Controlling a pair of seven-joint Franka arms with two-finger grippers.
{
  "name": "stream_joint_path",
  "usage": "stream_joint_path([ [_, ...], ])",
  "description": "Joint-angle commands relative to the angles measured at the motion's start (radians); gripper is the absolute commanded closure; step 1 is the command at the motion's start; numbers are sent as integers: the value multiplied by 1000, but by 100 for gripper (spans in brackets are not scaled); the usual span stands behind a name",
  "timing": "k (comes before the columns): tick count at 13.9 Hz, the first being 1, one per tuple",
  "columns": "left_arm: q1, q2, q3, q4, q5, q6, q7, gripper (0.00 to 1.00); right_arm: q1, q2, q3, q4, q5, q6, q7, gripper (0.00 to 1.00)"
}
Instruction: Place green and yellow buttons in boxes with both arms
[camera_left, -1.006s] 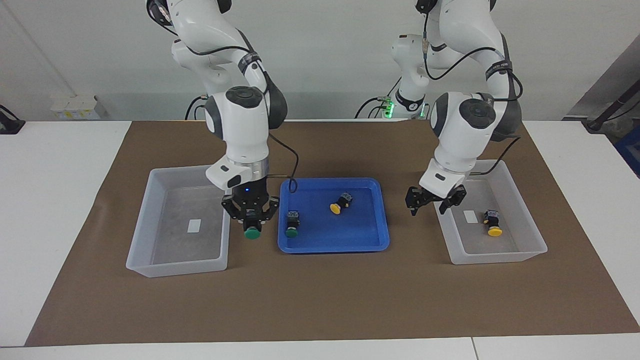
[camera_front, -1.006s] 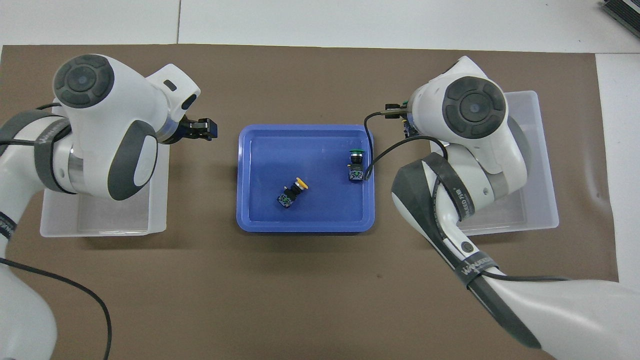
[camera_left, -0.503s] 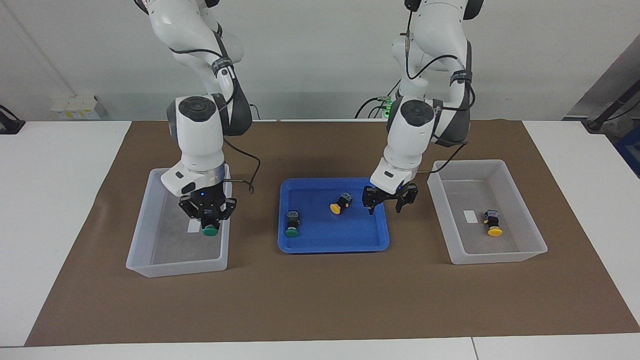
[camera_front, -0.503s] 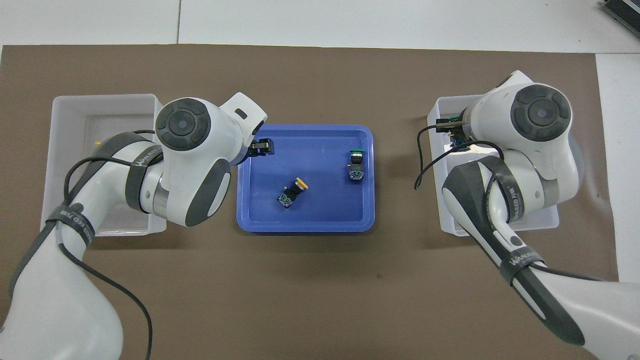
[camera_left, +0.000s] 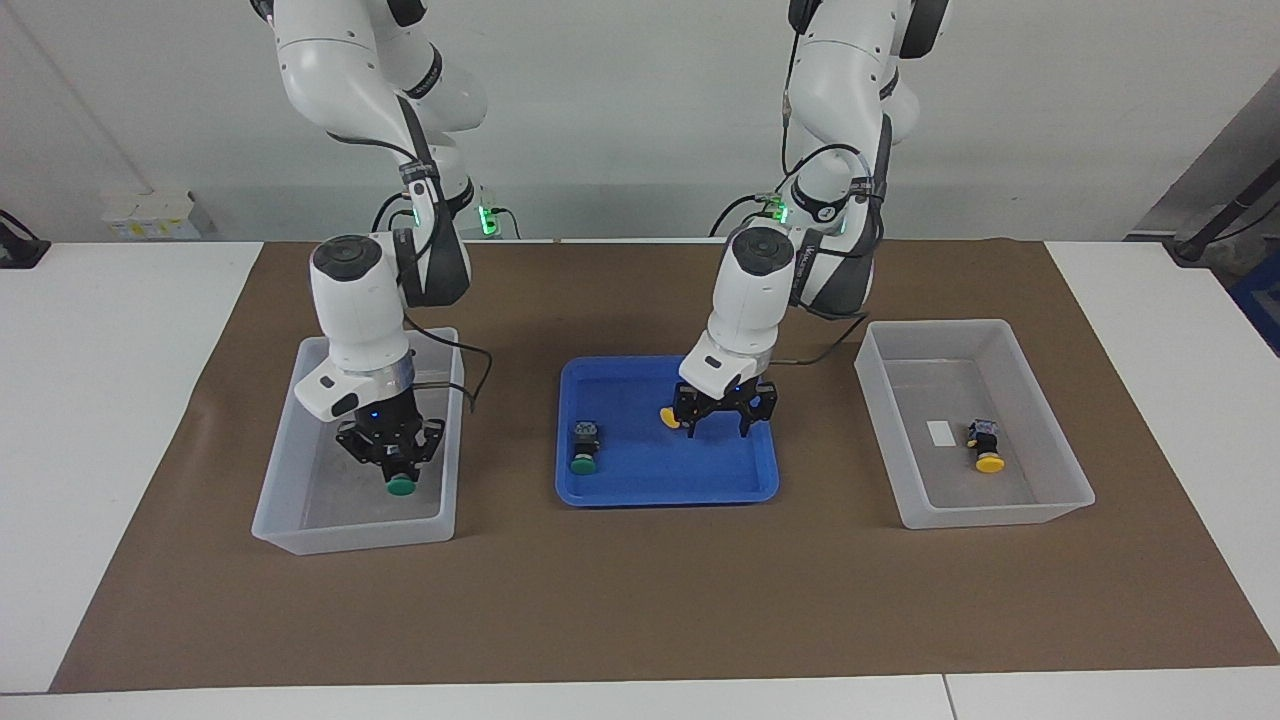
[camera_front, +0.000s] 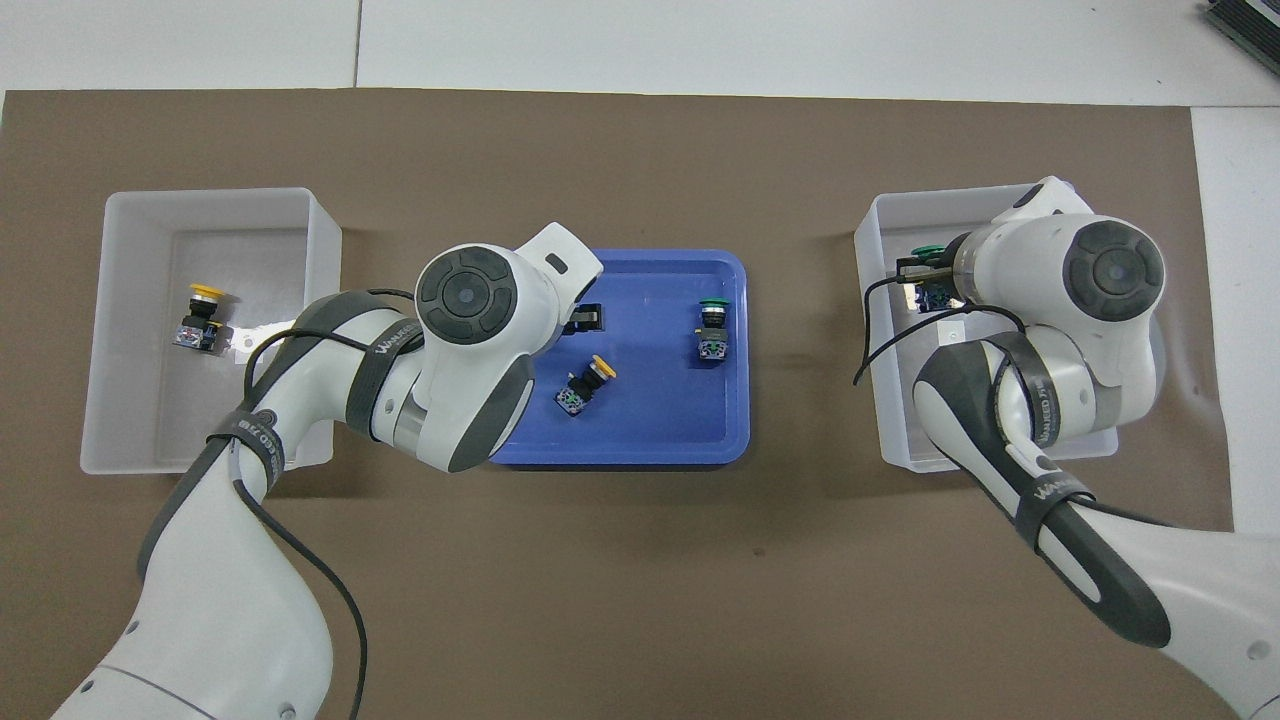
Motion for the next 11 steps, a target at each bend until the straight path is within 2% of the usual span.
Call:
stream_joint_path([
  [1, -33, -11, 17, -17, -9, 19, 19, 11, -22, 20, 11, -7, 24, 23, -35, 100],
  [7, -46, -17, 17, -41, -9, 26, 209, 10, -17, 44, 12, 1, 30, 22, -6, 100],
  [8, -49, -19, 17, -51, -7, 36, 223, 10, -16, 41, 12, -5, 30, 13, -3, 94],
  [9, -58, -22, 17, -63, -9, 45, 232, 10, -16, 40, 12, -8, 30, 5, -10, 74],
  [10, -64, -22, 17, -72, -7, 52, 234, 10, -11, 38, 12, -8, 30, 5, -10, 33],
  [11, -76, -22, 17, -89, -7, 65, 252, 10, -6, 34, 12, -8, 30, 7, -6, 0],
])
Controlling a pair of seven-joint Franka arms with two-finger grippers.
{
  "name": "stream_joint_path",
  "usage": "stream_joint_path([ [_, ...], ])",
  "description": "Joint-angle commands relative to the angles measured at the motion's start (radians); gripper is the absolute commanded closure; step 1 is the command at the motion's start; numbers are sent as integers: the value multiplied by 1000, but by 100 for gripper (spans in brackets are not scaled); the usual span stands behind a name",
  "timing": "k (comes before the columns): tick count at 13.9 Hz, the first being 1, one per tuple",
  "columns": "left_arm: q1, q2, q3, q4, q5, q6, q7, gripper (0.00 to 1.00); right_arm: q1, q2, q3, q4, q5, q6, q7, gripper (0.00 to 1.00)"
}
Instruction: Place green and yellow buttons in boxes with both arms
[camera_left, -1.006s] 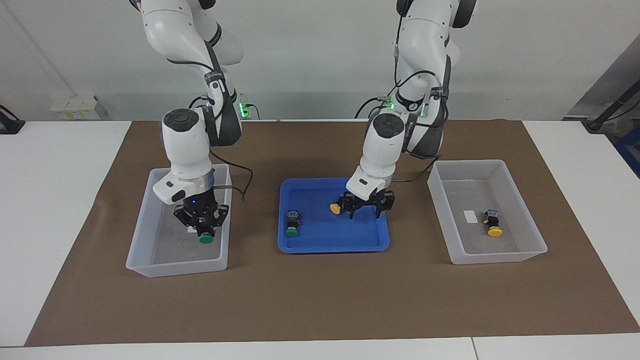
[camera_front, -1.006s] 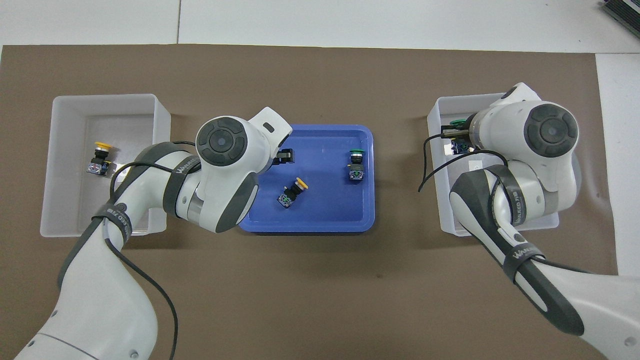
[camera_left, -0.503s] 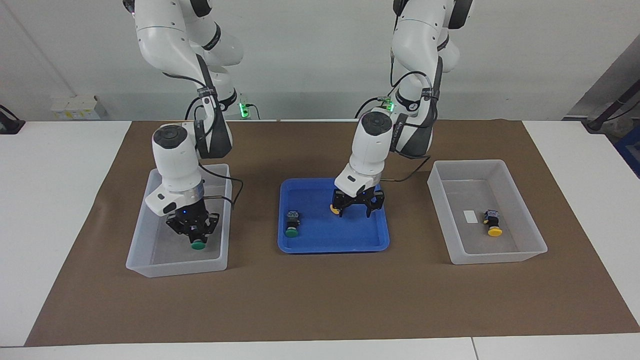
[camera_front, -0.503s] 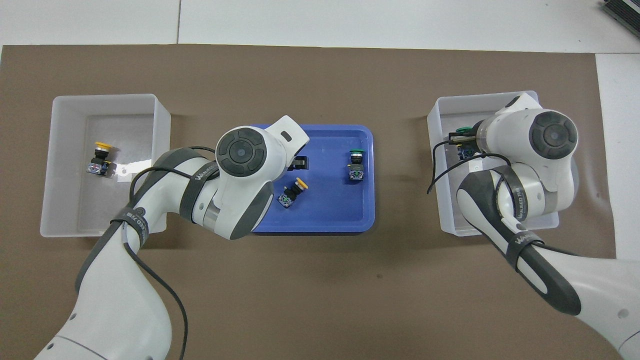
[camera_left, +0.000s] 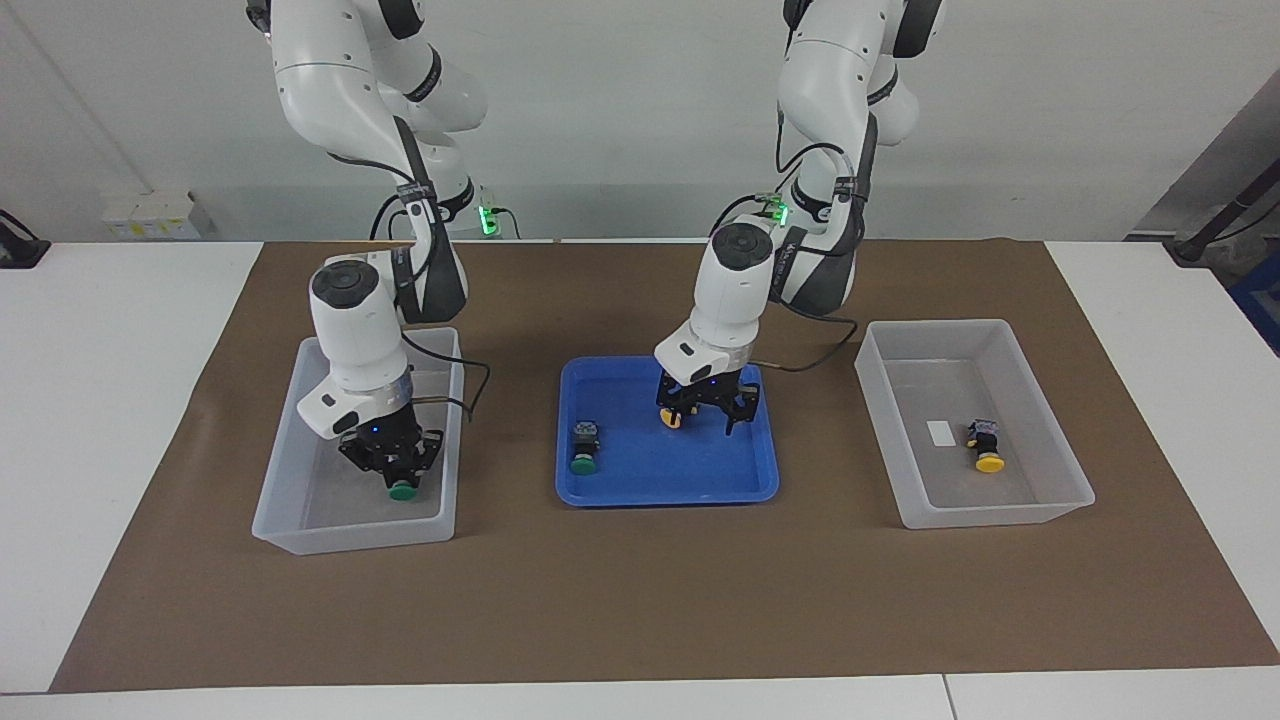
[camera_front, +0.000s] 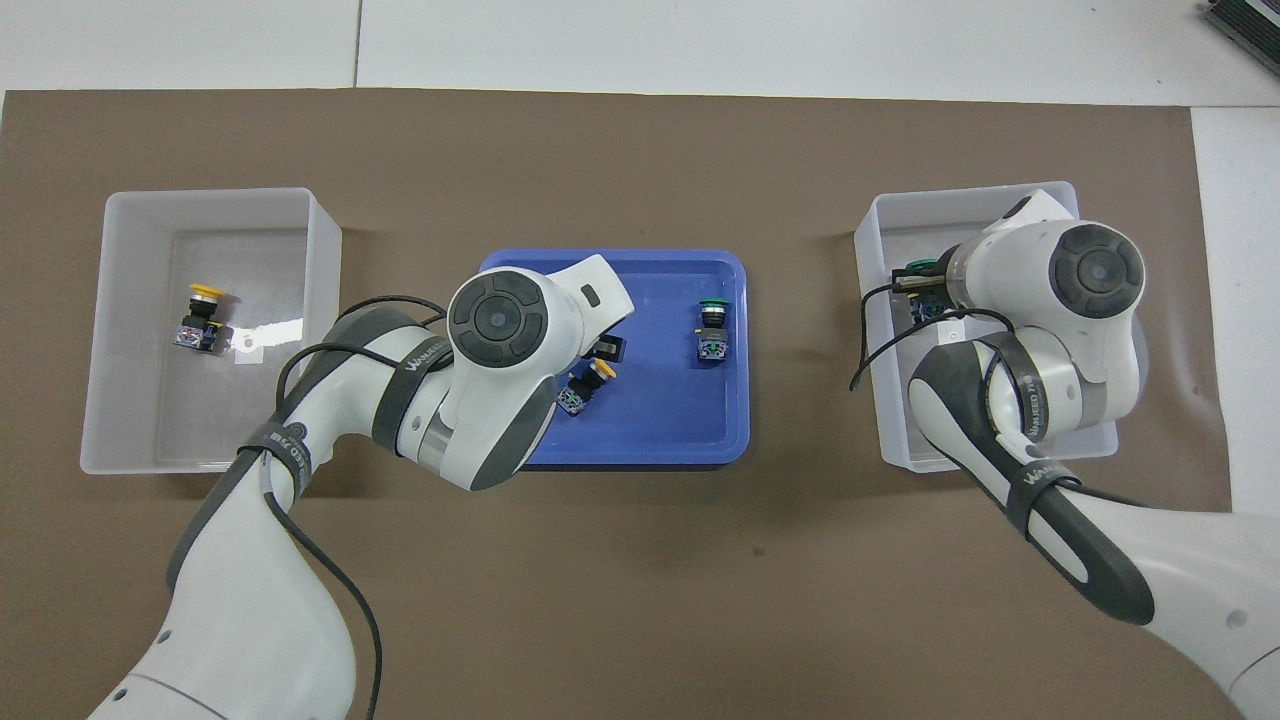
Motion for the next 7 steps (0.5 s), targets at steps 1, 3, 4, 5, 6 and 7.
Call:
stream_joint_path([
  [1, -42, -25, 17, -79, -7, 58, 55, 9, 0, -19, 9, -3, 27, 1, -6, 0],
  [3, -55, -29, 17, -101, -7, 66, 72, 7, 1, -76, 9, 1, 25, -52, -8, 0],
  [4, -57, -32, 17, -102, -7, 64, 84, 5, 1, -105, 10, 6, 25, -92, -11, 0],
  [5, -57, -32, 17, -102, -7, 66, 103, 4, 4, -131, 12, 14, 27, -118, -9, 0],
  [6, -60, -34, 17, -104, -7, 64, 110, 2, 17, -151, 21, 26, 28, -155, -9, 0],
  [7, -62, -34, 17, -105, -7, 63, 121, 1, 23, -159, 27, 52, 30, -196, -5, 0],
])
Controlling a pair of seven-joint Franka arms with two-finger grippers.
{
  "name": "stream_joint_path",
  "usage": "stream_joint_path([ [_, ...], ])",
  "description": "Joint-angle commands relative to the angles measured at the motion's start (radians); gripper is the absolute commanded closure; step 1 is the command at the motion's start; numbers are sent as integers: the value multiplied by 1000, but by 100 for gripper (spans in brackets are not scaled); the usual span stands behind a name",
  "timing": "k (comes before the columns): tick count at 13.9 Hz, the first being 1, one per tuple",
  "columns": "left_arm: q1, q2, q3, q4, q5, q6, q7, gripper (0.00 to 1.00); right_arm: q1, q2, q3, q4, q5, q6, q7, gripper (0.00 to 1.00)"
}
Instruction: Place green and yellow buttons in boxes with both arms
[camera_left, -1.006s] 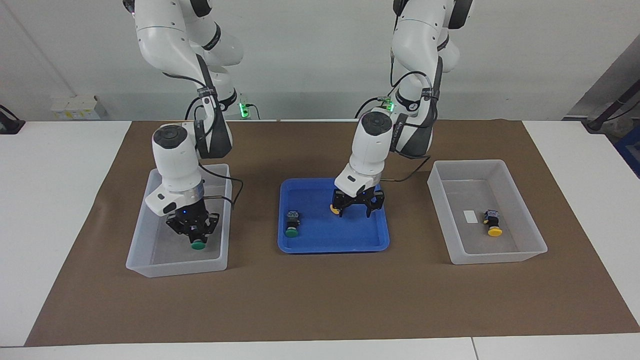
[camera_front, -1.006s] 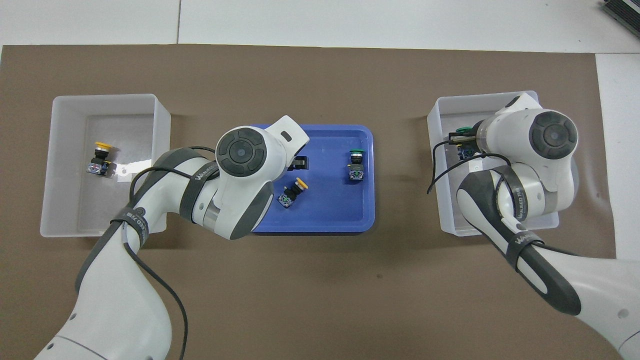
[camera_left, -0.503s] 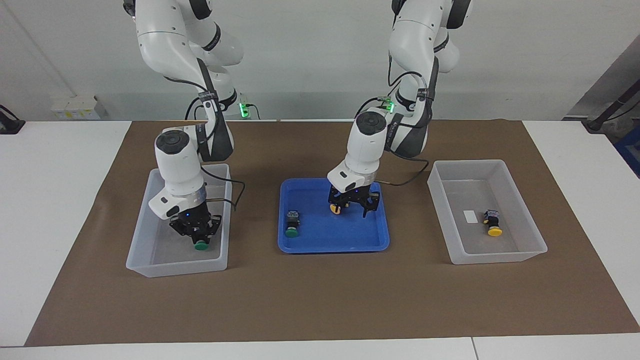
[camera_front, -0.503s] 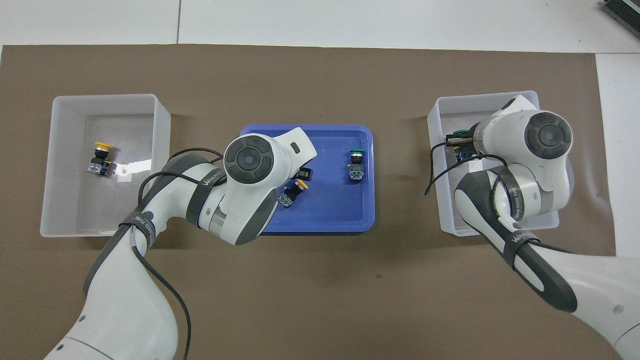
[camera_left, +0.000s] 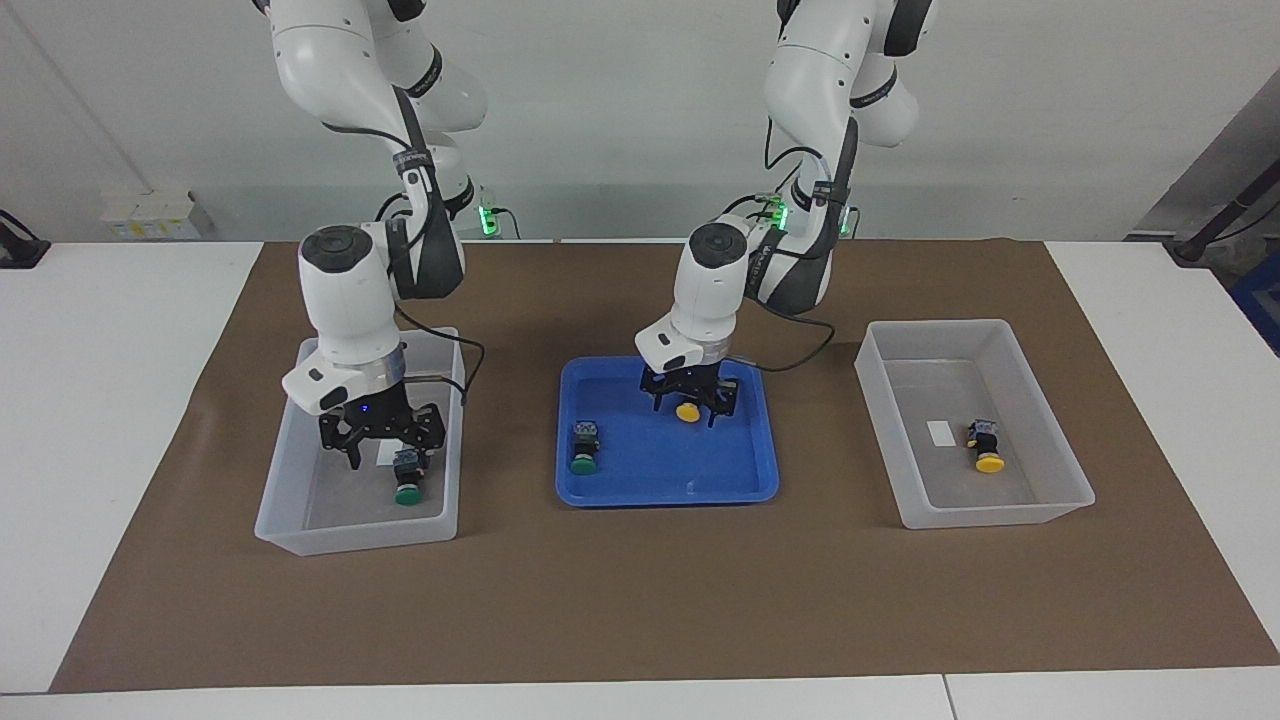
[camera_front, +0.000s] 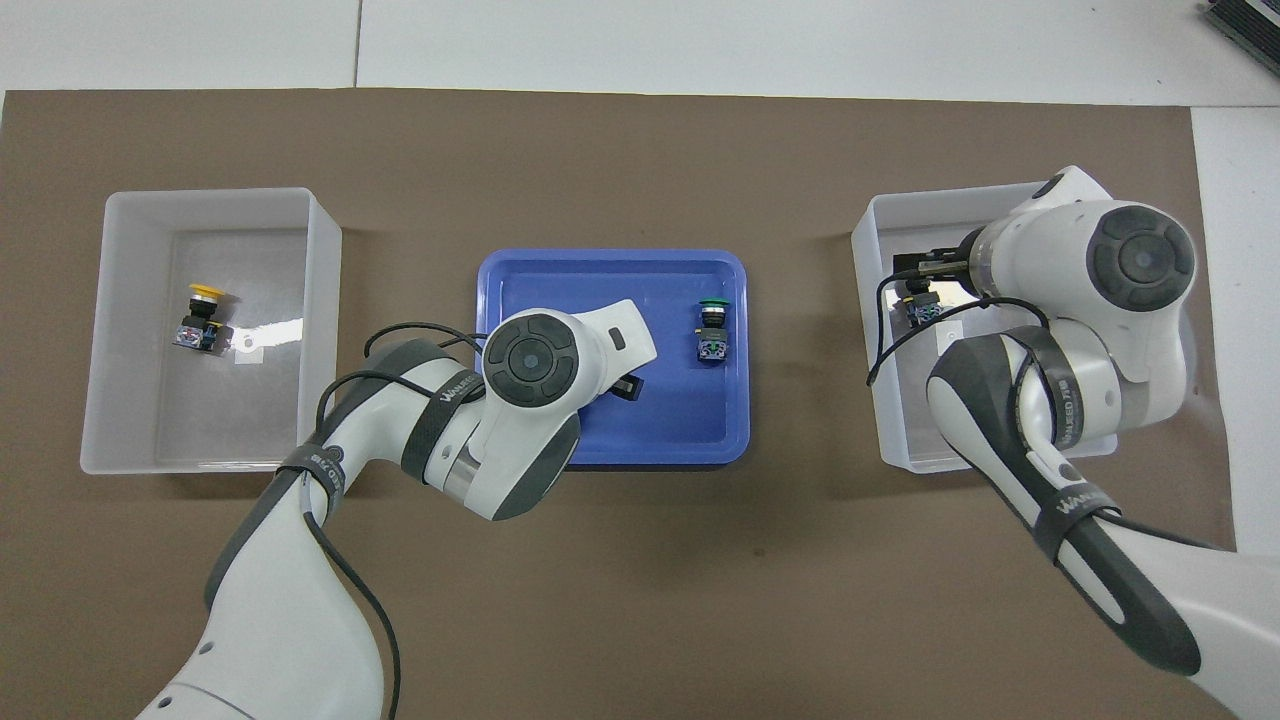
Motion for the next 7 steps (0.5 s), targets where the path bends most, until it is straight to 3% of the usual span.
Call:
stream_joint_path([
  [1, -17, -33, 17, -45, -7, 19, 53, 0, 8, -36, 39, 50, 40, -106, -3, 0],
  [3, -9, -33, 19, -49, -7, 11, 90, 0, 10, -36, 56, 79, 147, -131, 20, 0],
  [7, -5, -46, 22, -82, -7, 11, 141, 2, 114, -22, 62, 81, 150, -115, 145, 0],
])
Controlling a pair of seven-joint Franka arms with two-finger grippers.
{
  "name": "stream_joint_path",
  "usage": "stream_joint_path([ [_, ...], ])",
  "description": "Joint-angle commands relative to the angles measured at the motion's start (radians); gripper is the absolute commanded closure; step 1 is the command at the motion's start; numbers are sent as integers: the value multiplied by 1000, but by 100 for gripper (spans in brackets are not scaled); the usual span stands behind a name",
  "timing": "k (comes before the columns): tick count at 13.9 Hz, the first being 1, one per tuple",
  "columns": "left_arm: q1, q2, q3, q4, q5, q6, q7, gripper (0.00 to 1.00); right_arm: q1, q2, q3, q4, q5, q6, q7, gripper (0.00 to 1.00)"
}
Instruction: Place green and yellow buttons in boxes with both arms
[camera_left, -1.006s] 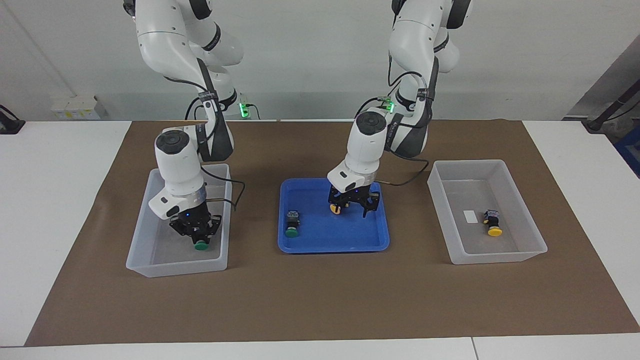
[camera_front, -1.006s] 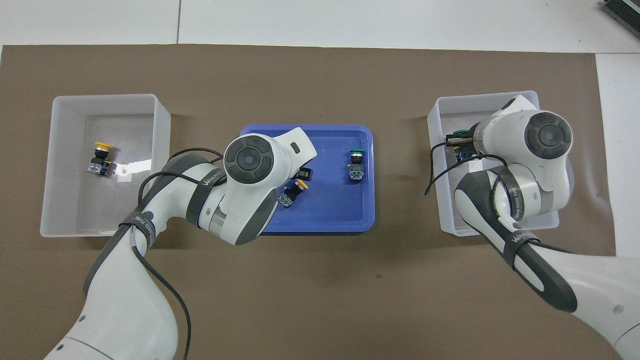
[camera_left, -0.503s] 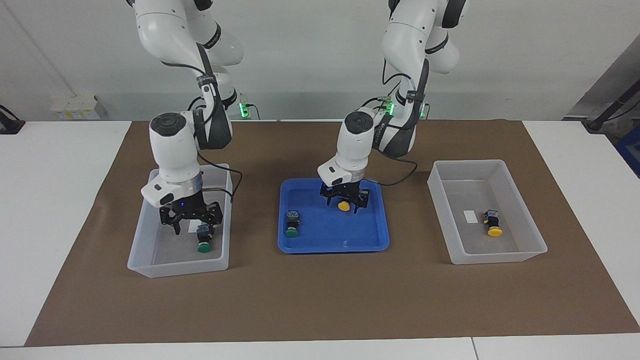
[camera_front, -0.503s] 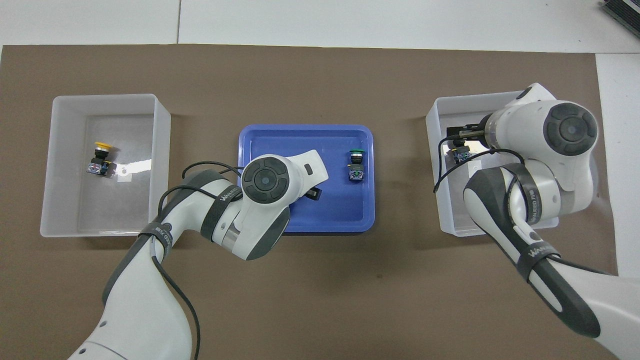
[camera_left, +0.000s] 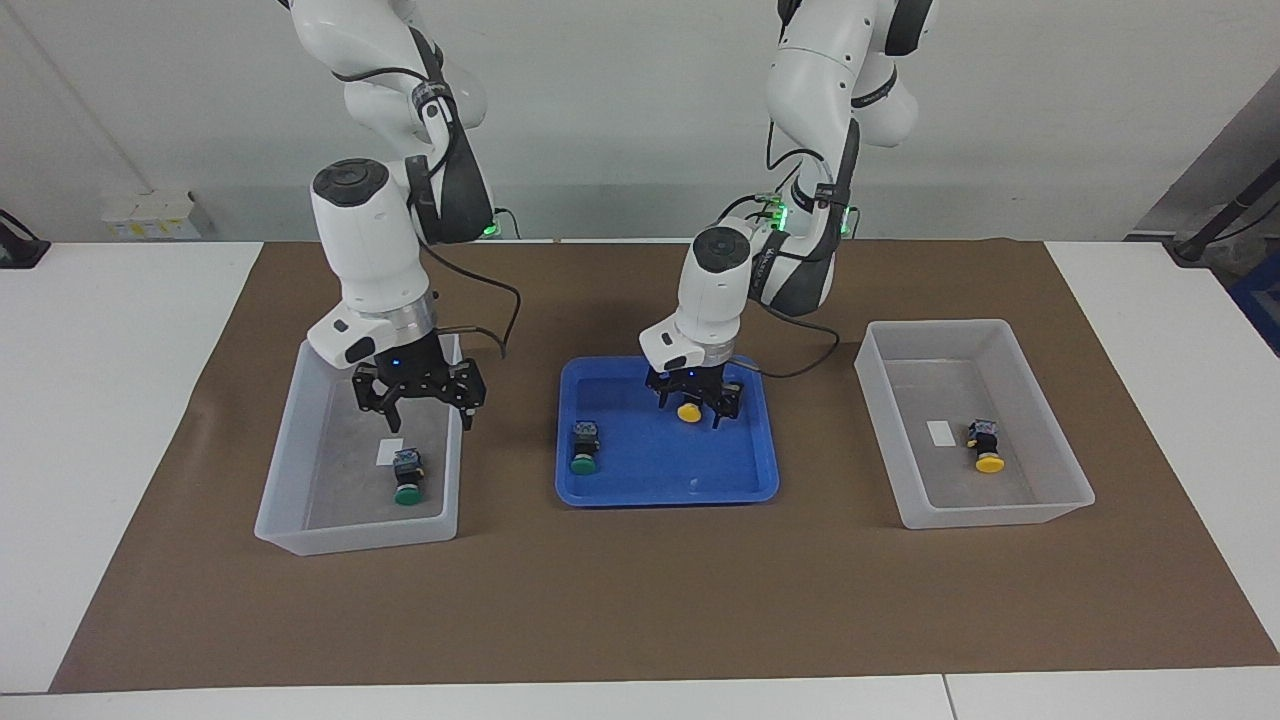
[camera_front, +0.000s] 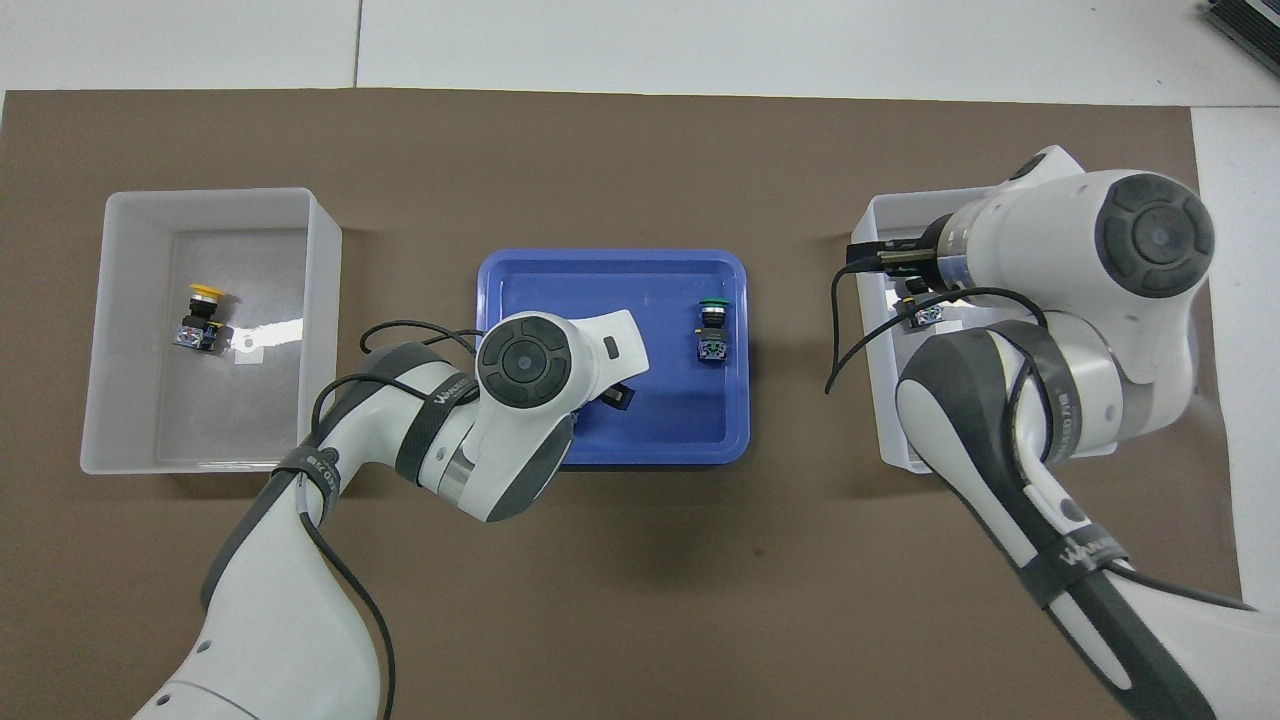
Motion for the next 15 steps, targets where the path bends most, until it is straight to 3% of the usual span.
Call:
stream_joint_path([
  [1, -5, -45, 11, -67, -7, 11, 40, 6, 75, 23, 5, 21, -2, 16, 105, 0],
  [4, -5, -51, 11, -73, -7, 8, 40, 34, 139, 69, 5, 71, -47, 18, 174, 0],
  [7, 4, -51, 14, -74, -7, -3, 39, 71, 202, 124, 4, 105, -70, 19, 231, 0],
  [9, 27, -50, 12, -68, -7, -3, 40, 96, 221, 169, 5, 131, -154, 36, 309, 0],
  [10, 42, -48, 12, -59, -7, -3, 40, 100, 222, 187, 5, 151, -188, 35, 335, 0],
  [15, 143, -41, 11, 50, -9, -59, 39, 100, 285, 284, 5, 162, -349, 64, 501, 0],
])
